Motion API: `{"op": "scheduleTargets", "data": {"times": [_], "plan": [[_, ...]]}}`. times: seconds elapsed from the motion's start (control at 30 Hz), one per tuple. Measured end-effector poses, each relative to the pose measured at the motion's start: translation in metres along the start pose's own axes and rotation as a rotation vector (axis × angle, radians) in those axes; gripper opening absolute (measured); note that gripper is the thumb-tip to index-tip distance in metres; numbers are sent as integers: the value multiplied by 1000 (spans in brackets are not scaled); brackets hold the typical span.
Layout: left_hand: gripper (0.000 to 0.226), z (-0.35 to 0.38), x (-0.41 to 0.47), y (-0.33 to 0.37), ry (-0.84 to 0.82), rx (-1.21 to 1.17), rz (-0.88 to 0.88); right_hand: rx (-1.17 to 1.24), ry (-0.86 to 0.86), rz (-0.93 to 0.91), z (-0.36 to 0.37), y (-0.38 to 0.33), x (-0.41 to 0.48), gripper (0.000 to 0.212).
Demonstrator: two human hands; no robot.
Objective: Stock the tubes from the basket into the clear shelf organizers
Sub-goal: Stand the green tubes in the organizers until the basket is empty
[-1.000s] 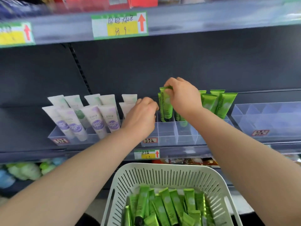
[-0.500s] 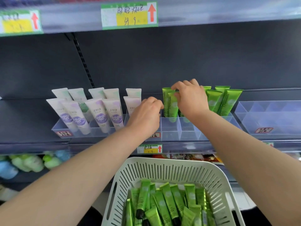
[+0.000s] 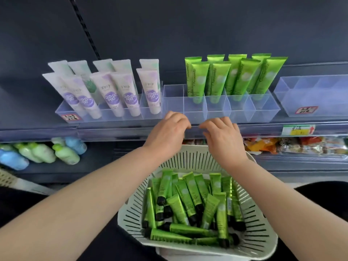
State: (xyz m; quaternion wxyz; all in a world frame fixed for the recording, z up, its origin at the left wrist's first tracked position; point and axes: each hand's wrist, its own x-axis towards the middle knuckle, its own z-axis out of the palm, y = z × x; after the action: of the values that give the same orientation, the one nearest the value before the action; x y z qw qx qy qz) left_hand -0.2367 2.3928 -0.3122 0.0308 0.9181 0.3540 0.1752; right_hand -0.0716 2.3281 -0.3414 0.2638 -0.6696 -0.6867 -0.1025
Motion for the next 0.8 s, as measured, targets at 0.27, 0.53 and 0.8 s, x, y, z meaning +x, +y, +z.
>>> {"op": "scheduleTargets", "data": {"times": [0.27,0.53,0.8], "plan": [[37,61,-50,1,-129,-59,-39,-65,-459,133,51,14,-87,30],[37,114,-100,-4,-330,-122,-255,116,-1083,385,60,23,-123,70],[31,122,-118,-4,-442,-177,-384,208,-1108,194,68,13,-117,19]]}}
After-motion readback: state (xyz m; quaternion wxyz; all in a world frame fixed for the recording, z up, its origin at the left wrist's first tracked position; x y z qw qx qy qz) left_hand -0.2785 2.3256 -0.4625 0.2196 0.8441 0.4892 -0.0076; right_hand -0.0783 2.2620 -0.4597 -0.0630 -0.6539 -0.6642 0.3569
